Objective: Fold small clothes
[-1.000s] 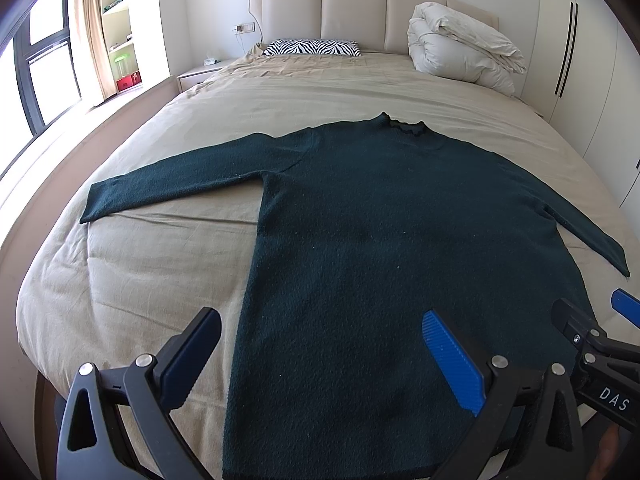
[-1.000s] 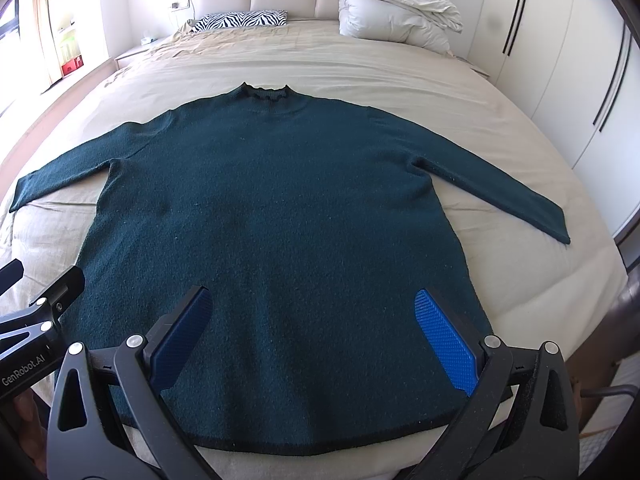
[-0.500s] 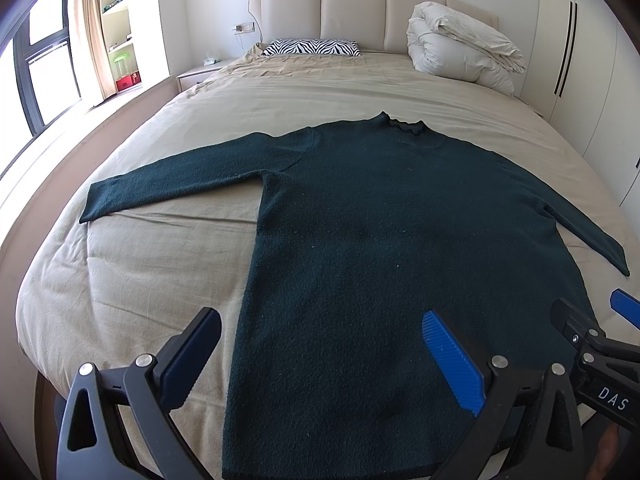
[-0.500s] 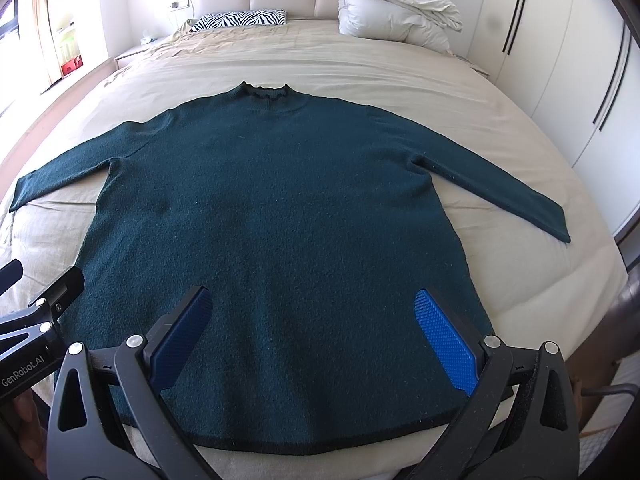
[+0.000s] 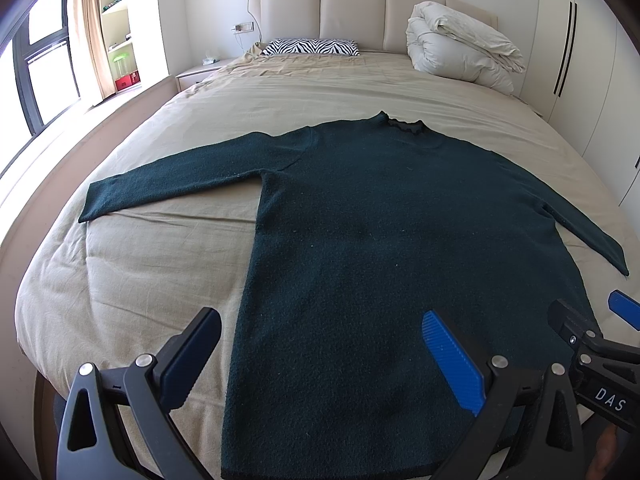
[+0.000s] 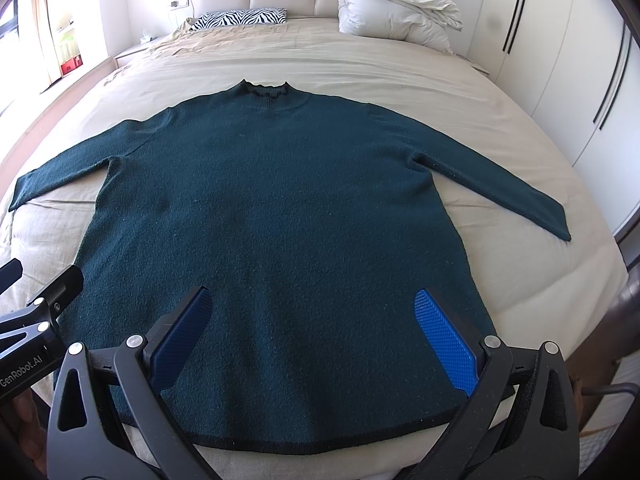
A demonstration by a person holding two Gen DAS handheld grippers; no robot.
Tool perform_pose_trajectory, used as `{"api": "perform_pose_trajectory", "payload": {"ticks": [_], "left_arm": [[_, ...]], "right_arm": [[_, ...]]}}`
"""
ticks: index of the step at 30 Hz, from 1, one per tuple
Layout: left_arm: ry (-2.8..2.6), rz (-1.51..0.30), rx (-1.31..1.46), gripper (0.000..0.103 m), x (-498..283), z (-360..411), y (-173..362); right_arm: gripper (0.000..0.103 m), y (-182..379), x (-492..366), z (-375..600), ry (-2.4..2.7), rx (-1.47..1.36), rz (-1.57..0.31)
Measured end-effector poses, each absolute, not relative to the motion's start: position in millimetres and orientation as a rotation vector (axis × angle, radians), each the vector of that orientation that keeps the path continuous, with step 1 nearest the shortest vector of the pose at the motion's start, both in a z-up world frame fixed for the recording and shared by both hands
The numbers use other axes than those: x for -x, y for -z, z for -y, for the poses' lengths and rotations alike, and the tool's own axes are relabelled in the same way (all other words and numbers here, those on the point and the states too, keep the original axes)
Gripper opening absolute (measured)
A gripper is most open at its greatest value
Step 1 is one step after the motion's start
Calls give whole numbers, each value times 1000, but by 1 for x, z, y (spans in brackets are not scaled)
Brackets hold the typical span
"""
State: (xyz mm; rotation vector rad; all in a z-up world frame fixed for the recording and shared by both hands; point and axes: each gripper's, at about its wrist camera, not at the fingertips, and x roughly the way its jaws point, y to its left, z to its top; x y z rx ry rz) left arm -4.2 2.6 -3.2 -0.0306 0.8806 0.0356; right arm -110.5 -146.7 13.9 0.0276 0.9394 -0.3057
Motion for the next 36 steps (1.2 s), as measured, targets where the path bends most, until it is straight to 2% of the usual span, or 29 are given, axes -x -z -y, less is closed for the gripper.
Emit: {"api": "perform_pose_trajectory", "payload": {"ticks": [36], "left_arm": [[-33,-888,38,103,9,-2,9]], "right_arm": [[103,-6,107,144,304,-14,-956]]}}
